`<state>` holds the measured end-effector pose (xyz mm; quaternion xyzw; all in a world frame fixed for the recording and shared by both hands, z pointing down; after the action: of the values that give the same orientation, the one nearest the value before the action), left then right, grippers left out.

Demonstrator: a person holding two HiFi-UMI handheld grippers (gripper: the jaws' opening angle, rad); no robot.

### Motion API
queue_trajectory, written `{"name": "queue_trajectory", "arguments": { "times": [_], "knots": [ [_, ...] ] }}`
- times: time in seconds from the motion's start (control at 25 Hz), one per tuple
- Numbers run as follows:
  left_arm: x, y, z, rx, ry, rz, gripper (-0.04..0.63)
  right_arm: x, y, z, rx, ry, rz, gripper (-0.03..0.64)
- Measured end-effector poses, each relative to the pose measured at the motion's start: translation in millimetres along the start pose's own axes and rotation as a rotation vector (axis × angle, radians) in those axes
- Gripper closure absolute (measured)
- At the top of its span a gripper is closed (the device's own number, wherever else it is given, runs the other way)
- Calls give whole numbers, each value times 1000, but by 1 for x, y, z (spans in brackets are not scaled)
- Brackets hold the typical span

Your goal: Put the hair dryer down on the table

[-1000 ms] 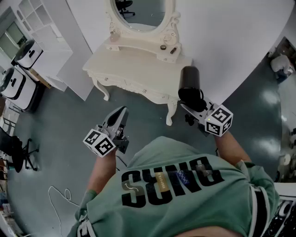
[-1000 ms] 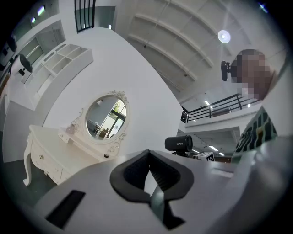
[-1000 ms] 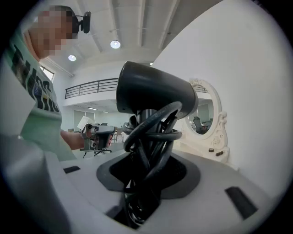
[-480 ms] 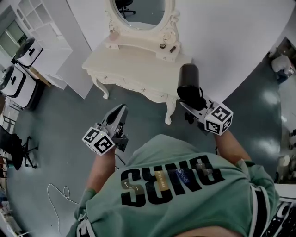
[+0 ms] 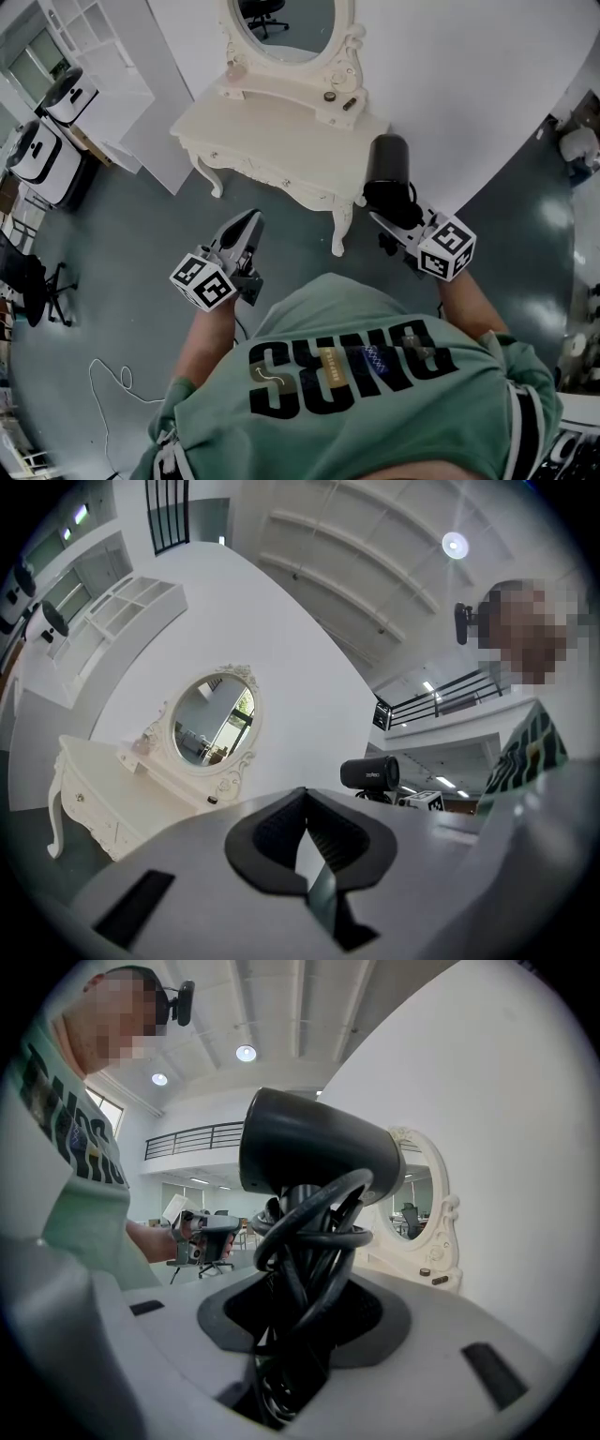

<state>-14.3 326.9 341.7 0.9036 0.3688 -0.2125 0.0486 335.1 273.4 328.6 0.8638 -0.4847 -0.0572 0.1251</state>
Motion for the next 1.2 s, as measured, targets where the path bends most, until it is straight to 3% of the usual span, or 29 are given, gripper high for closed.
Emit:
{"name": "queue_trajectory", "arguments": {
  "times": [0.32, 0.6, 0.88, 1.2],
  "knots": [
    [14, 23, -17, -15, -18, 41, 595, 30, -13, -14, -8, 1, 25, 468],
    [-21, 34, -15, -17, -42, 53, 595, 52, 21, -13, -23, 11, 42, 468],
    [-117, 61, 4, -35, -62, 2, 595, 86, 101, 2, -35, 14, 4, 468],
    [-271, 122, 81, -90, -70, -115, 595, 148, 233, 45, -29, 64, -100, 468]
  ]
}}
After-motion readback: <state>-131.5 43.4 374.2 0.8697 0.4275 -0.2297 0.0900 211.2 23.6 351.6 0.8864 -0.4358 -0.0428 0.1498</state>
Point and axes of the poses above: the fingertips, and each gripper's own axes: y forward along the fingers, x to its right, z out of its top, the point moved 9 cm from there along -y, backward along the fingers, and after that the axes turned 5 degrees about -x, right-handed, at the moved point
